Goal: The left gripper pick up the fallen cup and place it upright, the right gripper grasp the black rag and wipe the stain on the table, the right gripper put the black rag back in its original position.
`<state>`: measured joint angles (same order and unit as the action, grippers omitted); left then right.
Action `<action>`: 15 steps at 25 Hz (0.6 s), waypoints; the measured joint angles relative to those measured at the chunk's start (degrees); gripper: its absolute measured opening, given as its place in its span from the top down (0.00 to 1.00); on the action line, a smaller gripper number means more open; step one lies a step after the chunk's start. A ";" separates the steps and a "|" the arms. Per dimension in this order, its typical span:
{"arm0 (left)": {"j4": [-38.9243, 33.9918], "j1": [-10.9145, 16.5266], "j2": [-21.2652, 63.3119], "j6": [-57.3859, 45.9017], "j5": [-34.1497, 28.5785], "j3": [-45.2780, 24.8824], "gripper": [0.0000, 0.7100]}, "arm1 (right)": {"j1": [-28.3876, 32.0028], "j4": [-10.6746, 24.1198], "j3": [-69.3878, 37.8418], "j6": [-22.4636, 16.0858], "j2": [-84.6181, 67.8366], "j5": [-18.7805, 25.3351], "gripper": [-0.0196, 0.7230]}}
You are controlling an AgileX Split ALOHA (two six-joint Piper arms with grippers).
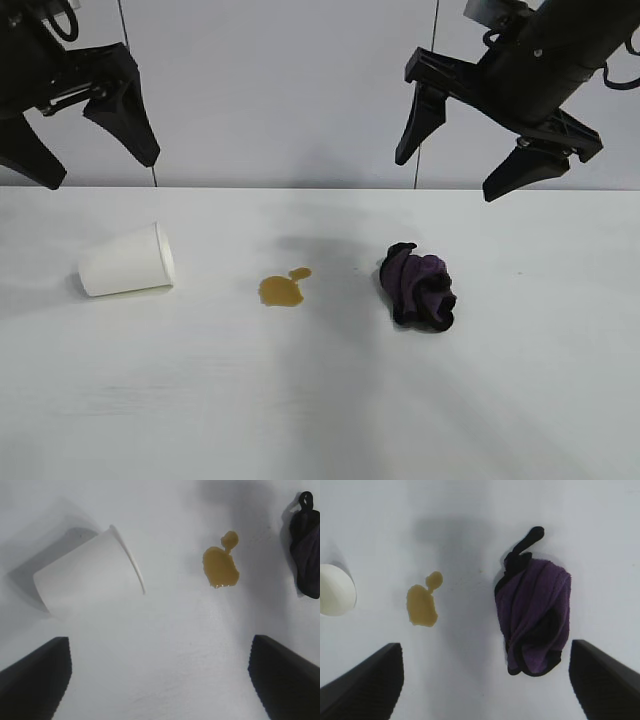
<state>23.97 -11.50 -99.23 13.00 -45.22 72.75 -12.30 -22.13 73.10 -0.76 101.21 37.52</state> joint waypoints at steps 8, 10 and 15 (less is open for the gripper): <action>0.00 0.00 0.00 0.00 0.00 0.00 0.02 | 0.00 0.00 0.00 0.00 0.00 0.00 0.14; 0.00 0.00 0.00 0.00 0.00 0.00 0.02 | 0.00 0.00 0.00 0.00 0.00 0.00 0.14; 0.02 0.00 0.00 0.00 0.46 0.00 0.02 | 0.00 0.00 0.00 0.00 0.00 0.05 0.14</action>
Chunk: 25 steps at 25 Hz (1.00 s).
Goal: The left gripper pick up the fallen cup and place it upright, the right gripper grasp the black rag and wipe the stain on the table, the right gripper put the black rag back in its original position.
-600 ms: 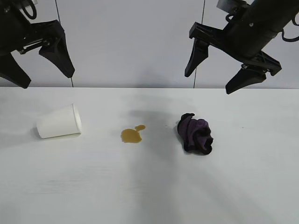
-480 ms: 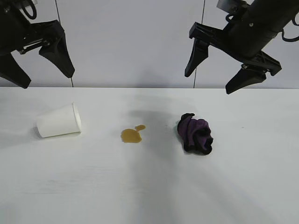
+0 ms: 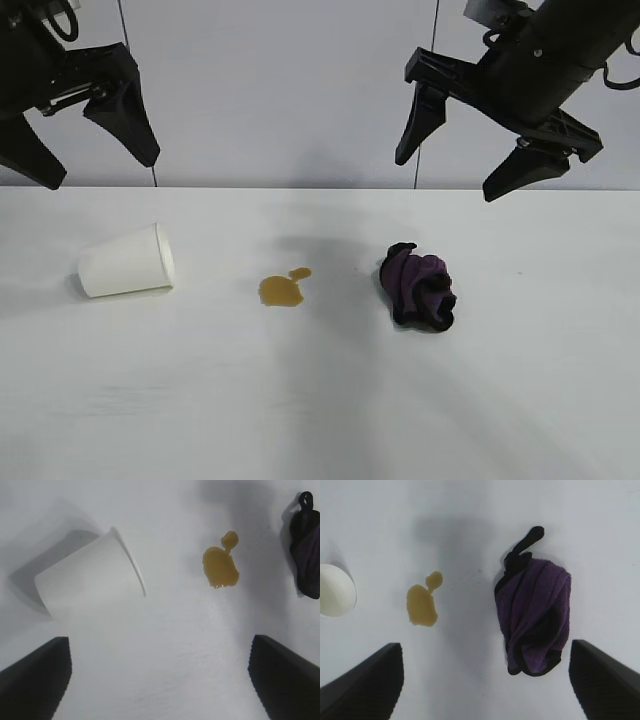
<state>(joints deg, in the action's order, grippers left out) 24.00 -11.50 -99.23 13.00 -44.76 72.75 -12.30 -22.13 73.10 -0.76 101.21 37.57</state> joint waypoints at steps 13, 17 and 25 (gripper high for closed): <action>-12.50 -2.92 -0.06 37.97 2.07 0.05 0.02 | 0.00 0.00 0.00 0.00 0.00 0.16 0.14; -12.62 -3.67 -1.92 43.82 4.88 0.05 0.02 | 0.00 0.00 0.00 0.00 0.00 0.16 0.14; -12.80 -3.67 -12.00 50.44 11.76 0.05 0.02 | 0.00 0.00 0.00 0.00 0.00 0.16 0.14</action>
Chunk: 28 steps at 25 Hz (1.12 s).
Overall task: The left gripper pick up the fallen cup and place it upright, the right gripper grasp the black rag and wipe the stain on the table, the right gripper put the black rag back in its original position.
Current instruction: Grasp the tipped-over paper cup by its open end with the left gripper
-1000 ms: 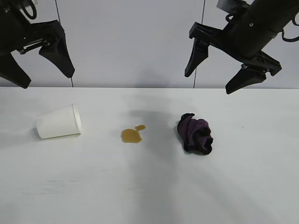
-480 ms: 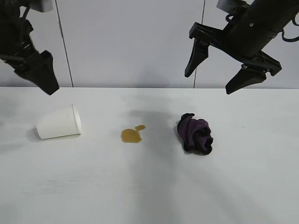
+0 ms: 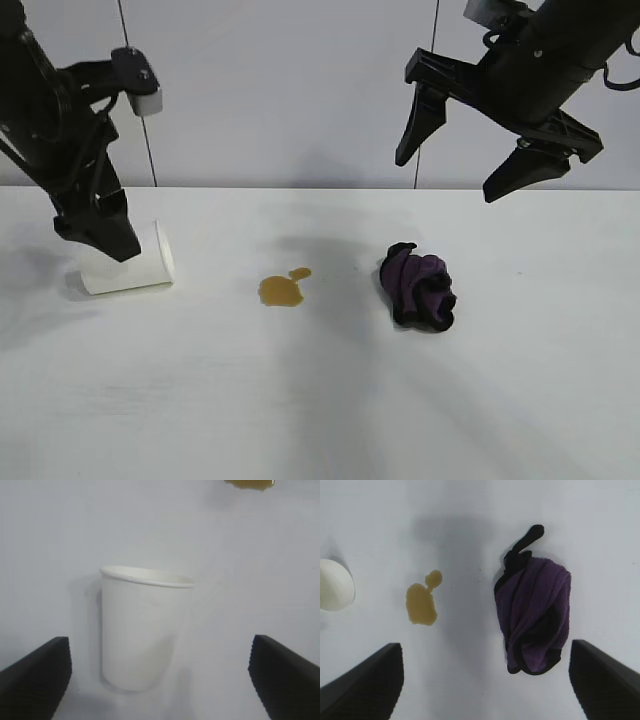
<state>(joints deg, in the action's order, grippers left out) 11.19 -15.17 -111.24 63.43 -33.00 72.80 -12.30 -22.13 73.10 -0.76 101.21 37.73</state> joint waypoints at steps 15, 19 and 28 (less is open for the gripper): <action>0.51 -0.47 -9.46 3.81 10.26 0.48 0.03 | 0.00 0.00 0.00 0.00 0.00 0.00 0.14; 0.51 -0.47 -9.81 3.84 10.77 0.48 0.29 | 0.00 0.00 0.00 0.00 0.00 0.00 0.14; 7.88 -0.35 -4.70 8.64 9.18 0.59 0.49 | 0.00 0.00 0.00 0.00 0.00 0.00 0.14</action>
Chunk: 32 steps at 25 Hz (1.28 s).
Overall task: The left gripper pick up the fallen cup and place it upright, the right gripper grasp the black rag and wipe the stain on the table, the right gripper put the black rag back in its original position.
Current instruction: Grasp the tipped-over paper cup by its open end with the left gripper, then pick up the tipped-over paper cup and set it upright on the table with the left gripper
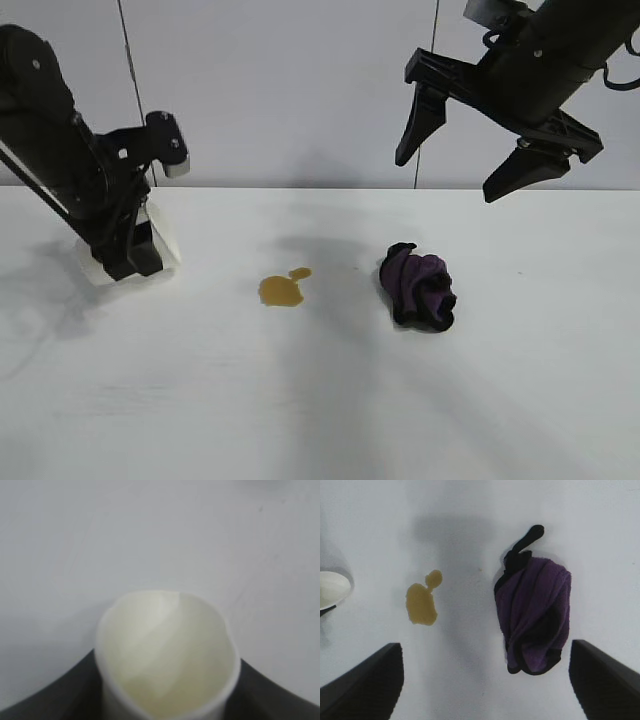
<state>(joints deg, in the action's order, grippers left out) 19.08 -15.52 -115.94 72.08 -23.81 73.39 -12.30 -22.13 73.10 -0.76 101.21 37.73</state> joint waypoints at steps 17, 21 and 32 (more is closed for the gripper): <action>77.19 17.07 4.74 78.79 -38.33 -22.87 0.49 | 0.00 0.00 0.00 0.00 0.00 1.65 0.14; 78.02 17.07 -2.20 82.64 -40.89 -23.89 0.49 | 0.00 0.00 0.00 0.00 0.00 1.69 0.14; 79.10 17.26 -11.12 87.16 -41.51 -22.84 0.46 | 0.00 0.00 0.00 0.00 0.00 1.76 0.14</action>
<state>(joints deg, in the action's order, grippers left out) 98.18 1.74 -127.05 159.24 -65.32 50.55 -12.30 -22.13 73.10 -0.76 101.21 39.50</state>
